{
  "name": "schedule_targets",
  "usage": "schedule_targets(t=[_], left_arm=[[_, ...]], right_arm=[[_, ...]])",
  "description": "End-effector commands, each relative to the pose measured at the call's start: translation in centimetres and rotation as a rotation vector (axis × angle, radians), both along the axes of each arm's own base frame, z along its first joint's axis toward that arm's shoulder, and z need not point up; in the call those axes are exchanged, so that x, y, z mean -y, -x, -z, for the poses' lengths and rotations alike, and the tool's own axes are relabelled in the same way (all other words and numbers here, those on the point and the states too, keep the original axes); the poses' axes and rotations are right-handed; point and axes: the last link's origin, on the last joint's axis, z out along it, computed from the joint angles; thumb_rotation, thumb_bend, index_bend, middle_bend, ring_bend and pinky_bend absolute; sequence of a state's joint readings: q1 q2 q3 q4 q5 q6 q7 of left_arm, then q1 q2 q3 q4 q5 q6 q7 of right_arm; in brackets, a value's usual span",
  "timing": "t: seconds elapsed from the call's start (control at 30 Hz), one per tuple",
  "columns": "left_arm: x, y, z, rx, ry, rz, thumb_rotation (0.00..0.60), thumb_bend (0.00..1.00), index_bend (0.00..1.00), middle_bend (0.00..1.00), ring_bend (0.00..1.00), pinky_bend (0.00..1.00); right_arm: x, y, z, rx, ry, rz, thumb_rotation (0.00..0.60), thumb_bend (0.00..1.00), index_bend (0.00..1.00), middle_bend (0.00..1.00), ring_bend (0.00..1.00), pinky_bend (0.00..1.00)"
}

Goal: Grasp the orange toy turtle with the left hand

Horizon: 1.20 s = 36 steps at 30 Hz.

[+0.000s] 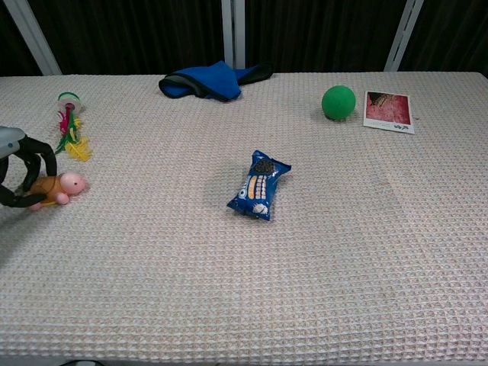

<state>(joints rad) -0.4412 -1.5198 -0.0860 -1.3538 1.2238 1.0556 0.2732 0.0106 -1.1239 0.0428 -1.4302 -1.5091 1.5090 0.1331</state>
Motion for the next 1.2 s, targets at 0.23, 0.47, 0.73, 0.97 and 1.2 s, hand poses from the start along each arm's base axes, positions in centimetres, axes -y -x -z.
schedule_targets(t=[0.23, 0.47, 0.73, 0.97, 1.2], left_arm=[[-0.3, 0.0, 0.5, -0.011, -0.026, 0.007, 0.6, 0.37, 0.73, 0.74, 0.59, 0.79], [0.0, -0.1, 0.1, -0.01, 0.006, 0.006, 0.6, 0.31, 0.56, 0.62, 0.49, 0.71], [0.3, -0.6, -1.2, -0.054, 0.026, 0.027, 0.6, 0.27, 0.41, 0.44, 0.34, 0.57], [0.1, -0.5, -0.9, -0.062, 0.048, -0.002, 0.6, 0.27, 0.47, 0.48, 0.36, 0.58], [-0.4, -0.5, -0.2, -0.041, 0.025, 0.007, 0.6, 0.35, 0.66, 0.67, 0.51, 0.69]], right_arm=[[0.0, 0.2, 0.1, 0.003, -0.004, 0.004, 0.6, 0.16, 0.0, 0.0, 0.0, 0.0], [-0.1, 0.2, -0.1, 0.002, 0.004, 0.004, 0.6, 0.16, 0.0, 0.0, 0.0, 0.0], [-0.1, 0.2, 0.3, 0.003, -0.01, 0.004, 0.6, 0.16, 0.0, 0.0, 0.0, 0.0], [-0.1, 0.2, 0.3, 0.0, -0.01, 0.006, 0.6, 0.16, 0.0, 0.0, 0.0, 0.0], [-0.1, 0.2, 0.2, -0.001, -0.01, 0.01, 0.6, 0.16, 0.0, 0.0, 0.0, 0.0]])
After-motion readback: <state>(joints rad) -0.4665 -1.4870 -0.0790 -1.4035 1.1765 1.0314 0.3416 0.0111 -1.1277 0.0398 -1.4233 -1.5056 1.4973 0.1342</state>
